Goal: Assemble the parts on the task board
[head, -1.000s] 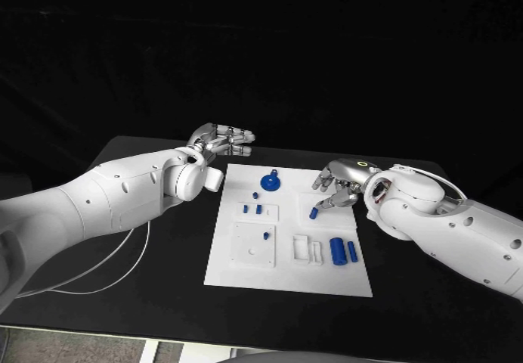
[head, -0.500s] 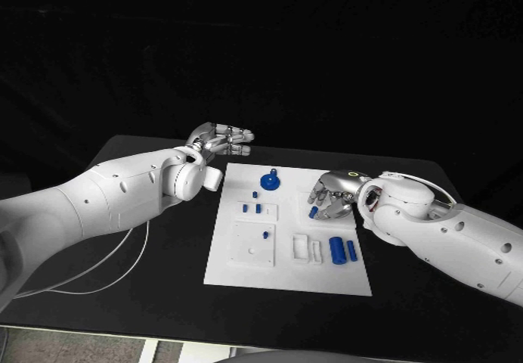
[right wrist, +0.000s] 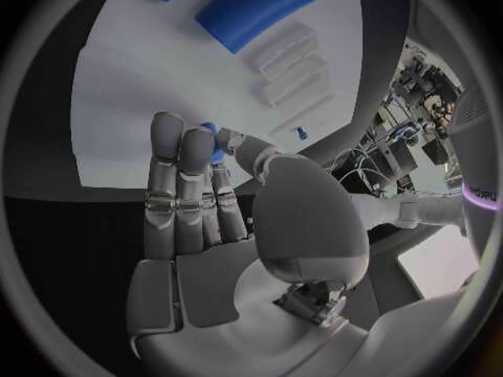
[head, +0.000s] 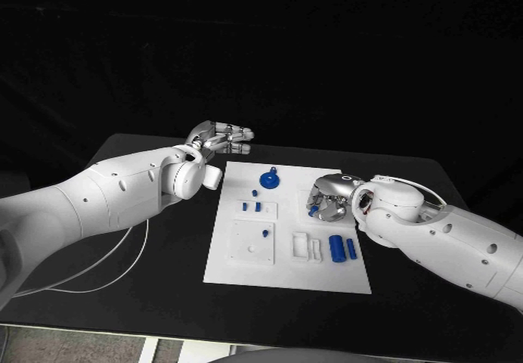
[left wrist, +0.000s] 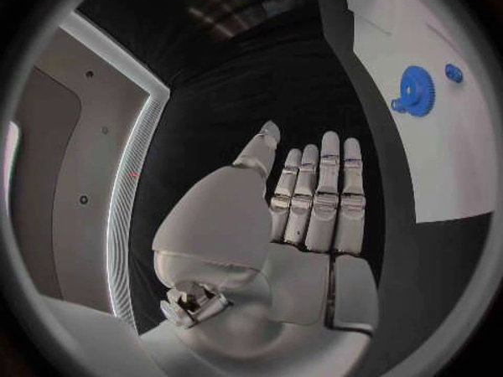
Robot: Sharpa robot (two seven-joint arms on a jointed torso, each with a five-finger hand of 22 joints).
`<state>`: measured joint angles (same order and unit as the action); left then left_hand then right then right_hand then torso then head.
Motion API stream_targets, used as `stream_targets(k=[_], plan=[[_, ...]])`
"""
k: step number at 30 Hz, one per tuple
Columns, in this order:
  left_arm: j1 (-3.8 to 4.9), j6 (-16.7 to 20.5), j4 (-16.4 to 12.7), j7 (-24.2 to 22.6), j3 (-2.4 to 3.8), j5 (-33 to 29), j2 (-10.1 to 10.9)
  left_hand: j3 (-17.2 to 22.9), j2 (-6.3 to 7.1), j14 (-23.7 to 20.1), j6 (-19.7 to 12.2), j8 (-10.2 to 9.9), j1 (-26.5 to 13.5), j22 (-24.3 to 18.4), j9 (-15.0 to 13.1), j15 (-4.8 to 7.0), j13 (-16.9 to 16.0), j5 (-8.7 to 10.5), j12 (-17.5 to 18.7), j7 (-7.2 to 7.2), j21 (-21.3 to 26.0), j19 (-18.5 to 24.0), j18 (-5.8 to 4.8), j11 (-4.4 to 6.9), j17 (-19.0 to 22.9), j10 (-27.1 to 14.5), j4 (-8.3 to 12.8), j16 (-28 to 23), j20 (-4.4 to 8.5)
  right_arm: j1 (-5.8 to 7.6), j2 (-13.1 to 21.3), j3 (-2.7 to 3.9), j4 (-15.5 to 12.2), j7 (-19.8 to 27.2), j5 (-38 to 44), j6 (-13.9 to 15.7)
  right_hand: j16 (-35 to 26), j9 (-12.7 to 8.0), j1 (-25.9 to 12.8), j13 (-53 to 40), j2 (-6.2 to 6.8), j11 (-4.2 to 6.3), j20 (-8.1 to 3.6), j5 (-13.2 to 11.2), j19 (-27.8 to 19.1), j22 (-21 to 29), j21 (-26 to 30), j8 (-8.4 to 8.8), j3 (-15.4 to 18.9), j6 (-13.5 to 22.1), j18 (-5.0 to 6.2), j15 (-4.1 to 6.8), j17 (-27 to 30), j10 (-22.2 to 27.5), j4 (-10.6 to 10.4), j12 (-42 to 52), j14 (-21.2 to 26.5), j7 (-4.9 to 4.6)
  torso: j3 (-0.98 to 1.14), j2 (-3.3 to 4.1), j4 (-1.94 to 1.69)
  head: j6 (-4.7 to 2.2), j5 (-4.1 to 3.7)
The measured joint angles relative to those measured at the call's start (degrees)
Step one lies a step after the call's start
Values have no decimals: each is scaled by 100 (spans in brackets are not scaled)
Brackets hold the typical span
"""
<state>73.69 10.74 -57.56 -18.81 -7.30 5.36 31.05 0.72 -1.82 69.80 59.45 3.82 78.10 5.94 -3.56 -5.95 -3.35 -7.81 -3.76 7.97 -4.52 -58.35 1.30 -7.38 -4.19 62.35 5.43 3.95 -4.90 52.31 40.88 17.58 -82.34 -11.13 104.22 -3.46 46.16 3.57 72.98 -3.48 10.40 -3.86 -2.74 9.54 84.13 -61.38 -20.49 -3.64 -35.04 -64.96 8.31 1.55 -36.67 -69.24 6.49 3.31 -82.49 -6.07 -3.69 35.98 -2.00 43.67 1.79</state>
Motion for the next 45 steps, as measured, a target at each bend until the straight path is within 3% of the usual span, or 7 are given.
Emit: stream_targets(k=[10,20,23,30,36,40,45], plan=[[0,-8,-3,0,0,-1,1,0,0,0,0,0,0,-6,0,0,0,0,0,0,0,0,0,-22,-1,-22,0,0,0,-27,-46,-42,43,-18,81,250,32,11,79,5,-165,153,-75,-238,-10,-78,-58,16,-48,-468,-42,93,-10,-504,83,-6,9,78,1,0,4,20,12],[0,-13,-6,0,0,-3,10,0,0,0,0,0,0,-5,0,0,0,0,0,0,0,0,0,-22,-1,-22,0,0,0,-74,4,-49,-43,-46,182,718,31,23,119,-32,-202,81,-180,-400,-12,-258,-126,-3,-202,-806,-175,173,-45,-717,257,22,-11,185,2,-3,5,37,13],[0,-14,-6,1,0,-3,12,0,0,0,0,0,0,-5,0,0,0,0,0,0,0,0,0,-22,-1,-22,0,0,0,-82,36,15,-124,-55,196,800,31,100,149,-30,-201,81,-187,-405,-19,-269,-126,-3,-210,-809,-182,173,-45,-717,252,20,-11,186,3,-4,7,41,24],[0,-18,5,1,1,-4,12,0,0,0,0,0,0,-15,0,0,0,0,0,0,-23,0,0,-22,-1,-22,0,0,0,-61,95,348,-500,-68,221,1035,53,103,156,-21,-194,71,-187,-405,-20,-309,-158,-3,-225,-859,-212,193,-52,-727,265,15,-31,196,1,-8,8,46,63],[0,-21,21,1,1,-4,5,0,0,0,0,0,0,-15,0,0,0,0,0,0,-23,0,0,-22,-1,-22,0,0,0,-62,97,438,-749,-60,194,1148,54,103,156,-7,-193,64,-208,-404,0,-327,-158,-3,-240,-859,-221,192,-52,-734,282,11,-32,196,1,-11,11,52,107],[0,-21,34,1,1,-4,-6,0,0,0,0,0,0,-15,0,0,0,0,0,0,-23,0,0,-22,-1,-22,0,0,0,-61,-12,431,-900,-40,137,1153,54,103,156,-7,-193,61,-208,-365,1,-342,-158,-1,-239,-859,-225,192,-52,-737,283,0,-32,196,-2,-11,11,52,148],[0,-22,48,1,1,-5,-44,0,0,0,0,0,0,-14,0,0,0,0,0,0,-23,0,0,-22,-1,-22,0,0,0,-60,-182,230,-1040,-2,84,1151,54,103,162,-7,-188,61,-207,-333,1,-353,-158,0,-238,-858,-252,192,-51,-737,284,-3,-32,196,-8,-10,6,52,209]])
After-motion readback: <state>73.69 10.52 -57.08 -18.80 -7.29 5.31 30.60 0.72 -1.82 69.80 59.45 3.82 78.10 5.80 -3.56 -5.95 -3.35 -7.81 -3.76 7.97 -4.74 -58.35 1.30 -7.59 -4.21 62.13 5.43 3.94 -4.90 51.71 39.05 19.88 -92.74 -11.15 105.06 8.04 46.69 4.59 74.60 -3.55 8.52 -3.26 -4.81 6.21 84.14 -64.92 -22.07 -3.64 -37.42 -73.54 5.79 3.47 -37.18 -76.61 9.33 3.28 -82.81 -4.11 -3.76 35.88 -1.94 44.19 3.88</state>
